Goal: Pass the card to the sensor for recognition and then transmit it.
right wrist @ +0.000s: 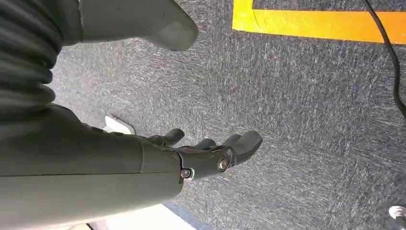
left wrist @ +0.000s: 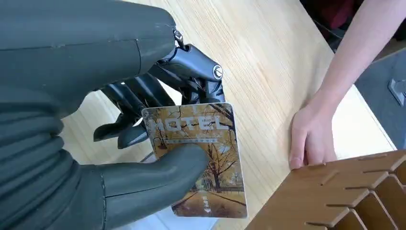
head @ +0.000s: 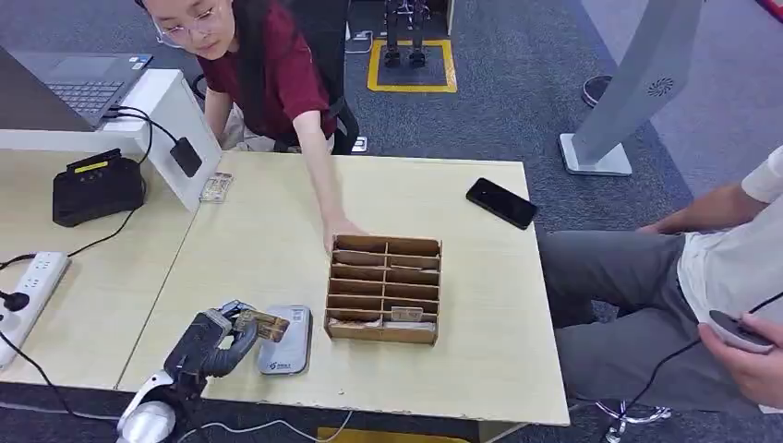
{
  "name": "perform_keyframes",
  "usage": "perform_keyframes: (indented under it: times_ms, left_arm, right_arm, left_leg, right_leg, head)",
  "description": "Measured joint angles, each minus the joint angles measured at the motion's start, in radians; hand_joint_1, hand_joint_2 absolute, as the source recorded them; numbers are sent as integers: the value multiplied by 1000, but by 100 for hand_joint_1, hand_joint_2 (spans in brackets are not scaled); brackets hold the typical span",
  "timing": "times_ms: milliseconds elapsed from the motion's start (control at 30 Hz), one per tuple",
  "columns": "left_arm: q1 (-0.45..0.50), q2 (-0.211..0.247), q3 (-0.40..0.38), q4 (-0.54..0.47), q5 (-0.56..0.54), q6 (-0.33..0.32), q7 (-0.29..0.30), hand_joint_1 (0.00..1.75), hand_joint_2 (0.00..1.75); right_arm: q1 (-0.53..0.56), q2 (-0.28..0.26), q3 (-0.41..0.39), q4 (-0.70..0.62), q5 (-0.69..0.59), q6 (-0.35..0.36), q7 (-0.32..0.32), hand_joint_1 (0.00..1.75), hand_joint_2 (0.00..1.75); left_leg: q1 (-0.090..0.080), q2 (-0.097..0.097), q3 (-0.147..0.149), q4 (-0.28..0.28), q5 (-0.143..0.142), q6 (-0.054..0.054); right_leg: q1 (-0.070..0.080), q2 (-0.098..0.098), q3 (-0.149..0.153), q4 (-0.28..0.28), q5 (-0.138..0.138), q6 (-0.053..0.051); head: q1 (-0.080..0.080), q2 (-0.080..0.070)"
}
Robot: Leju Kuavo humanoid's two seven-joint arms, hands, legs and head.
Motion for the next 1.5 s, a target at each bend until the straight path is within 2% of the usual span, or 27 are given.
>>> perform_keyframes:
  times_ms: [433,633,867,1167,1500]
  left_arm:
    - [-2,-5,-14,0,-21,18,2,175,175]
    - [-8,-9,-18,5,-81,67,6,175,175]
    - [-11,-16,-19,17,-104,81,6,175,175]
    - [-18,-38,-29,35,-221,153,18,175,175]
    - [-21,-56,-39,47,-264,178,19,175,175]
  right_arm:
    - [0,1,-1,0,1,0,0,0,175]
    - [0,1,-2,0,3,2,0,0,175]
    - [0,1,-6,0,18,1,-3,0,175]
    - [0,1,-15,0,20,2,-6,0,175]
    - [0,1,-26,0,22,3,-6,0,175]
  left_leg:
    - [0,0,0,0,0,0]
    - [0,0,0,0,0,0]
    - [0,0,0,0,0,0]
    - [0,0,0,0,0,0]
    - [0,0,0,0,0,0]
  right_leg:
    - [0,0,0,0,0,0]
    - [0,0,0,0,0,0]
    - [0,0,0,0,0,0]
    - [0,0,0,0,0,0]
    - [0,0,0,0,0,0]
  head:
    - [0,0]
    - [0,0]
    - [0,0]
    - [0,0]
    - [0,0]
